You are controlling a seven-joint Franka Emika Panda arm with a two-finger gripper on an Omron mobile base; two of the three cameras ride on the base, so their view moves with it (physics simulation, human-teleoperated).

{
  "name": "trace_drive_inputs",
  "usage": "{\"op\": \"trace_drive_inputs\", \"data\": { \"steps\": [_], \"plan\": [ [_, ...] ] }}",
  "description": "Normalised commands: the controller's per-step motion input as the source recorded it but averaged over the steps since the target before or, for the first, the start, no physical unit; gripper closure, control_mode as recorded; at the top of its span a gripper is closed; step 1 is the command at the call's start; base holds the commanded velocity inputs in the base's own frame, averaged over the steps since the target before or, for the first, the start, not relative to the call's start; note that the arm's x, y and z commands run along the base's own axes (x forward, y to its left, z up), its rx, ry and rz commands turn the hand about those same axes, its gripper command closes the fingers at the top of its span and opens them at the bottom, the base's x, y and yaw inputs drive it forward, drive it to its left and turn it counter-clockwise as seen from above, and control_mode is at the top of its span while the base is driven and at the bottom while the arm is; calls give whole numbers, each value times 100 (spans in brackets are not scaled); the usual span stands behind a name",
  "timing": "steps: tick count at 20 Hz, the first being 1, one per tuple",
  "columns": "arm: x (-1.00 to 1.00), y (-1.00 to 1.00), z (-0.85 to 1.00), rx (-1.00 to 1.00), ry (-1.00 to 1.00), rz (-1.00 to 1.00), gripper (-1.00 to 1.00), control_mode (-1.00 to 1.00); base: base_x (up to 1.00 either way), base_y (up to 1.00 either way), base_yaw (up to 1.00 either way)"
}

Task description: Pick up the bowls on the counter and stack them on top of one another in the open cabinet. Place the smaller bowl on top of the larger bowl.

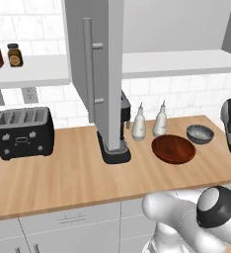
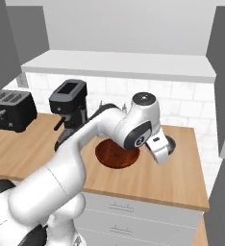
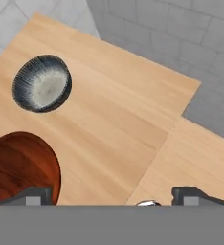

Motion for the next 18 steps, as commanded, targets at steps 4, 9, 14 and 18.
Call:
{"op": "trace_drive_inputs", "data": {
  "steps": [4, 9, 14, 18],
  "plan": [
    [12, 0, -15, 4, 0, -1, -100, -100, 0, 0, 0],
    [39, 0, -48, 8, 0, -1, -100, -100, 0, 0, 0],
    [45, -3, -47, 23, 0, -5, -100, -100, 0, 0, 0],
    [45, -1, -26, 4, 0, -4, -100, -100, 0, 0, 0]
  ]
}}
